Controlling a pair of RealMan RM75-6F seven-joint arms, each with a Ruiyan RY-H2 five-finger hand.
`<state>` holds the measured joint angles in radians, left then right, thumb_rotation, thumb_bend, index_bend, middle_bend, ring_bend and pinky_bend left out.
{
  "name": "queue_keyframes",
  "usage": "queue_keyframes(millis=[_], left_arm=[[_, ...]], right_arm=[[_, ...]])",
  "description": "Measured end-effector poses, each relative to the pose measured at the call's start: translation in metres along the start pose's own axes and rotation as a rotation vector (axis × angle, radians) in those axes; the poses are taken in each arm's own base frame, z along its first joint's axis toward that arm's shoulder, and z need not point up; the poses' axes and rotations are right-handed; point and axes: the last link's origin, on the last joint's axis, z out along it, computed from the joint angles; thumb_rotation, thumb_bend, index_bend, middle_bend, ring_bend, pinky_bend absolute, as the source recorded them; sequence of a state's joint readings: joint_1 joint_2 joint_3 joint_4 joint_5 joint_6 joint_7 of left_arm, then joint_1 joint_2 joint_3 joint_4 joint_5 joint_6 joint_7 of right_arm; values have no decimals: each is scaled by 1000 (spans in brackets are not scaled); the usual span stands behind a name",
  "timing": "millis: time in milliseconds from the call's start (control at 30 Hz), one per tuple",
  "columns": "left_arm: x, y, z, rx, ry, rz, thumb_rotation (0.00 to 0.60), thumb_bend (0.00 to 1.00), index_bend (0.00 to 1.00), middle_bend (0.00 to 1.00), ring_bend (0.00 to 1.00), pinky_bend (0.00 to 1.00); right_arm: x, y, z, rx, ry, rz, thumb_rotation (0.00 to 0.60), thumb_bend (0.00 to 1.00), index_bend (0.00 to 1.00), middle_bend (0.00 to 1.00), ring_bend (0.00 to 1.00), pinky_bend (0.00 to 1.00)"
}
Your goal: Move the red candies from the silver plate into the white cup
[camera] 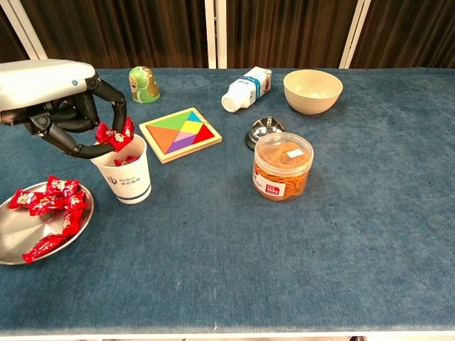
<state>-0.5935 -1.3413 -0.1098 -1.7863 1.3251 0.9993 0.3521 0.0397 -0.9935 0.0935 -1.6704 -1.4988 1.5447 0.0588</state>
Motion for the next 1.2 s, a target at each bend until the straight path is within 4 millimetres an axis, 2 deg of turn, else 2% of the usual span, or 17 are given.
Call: queue_keyframes(millis=[433,667,900,1067,1200], left_arm=[[-3,-7,-4,23,-16,-3,600,286,489,955,923,830],[-4,-7,-4,22,-13,-5,600,232,419,955,923,830],[2,-8,-7,22,32,-3,600,211,400,955,923,830],[14,-14,-22,47,121,-9,600,208,400,955,923,830],[19,-28,-48,93,181,-21,600,208,401,955,923,830]], right_arm=[[0,-2,1,1,-2,0,600,157,0,117,0,98],[-1,-2,0,1,-3,-1,600,157,0,117,0,98],[1,-2,0,1,2,-1,600,157,0,118,0,98],[3,-2,-1,2,9,0,600,157,0,118,0,98],[5,-2,-2,8,20,1,600,157,0,118,0,98]])
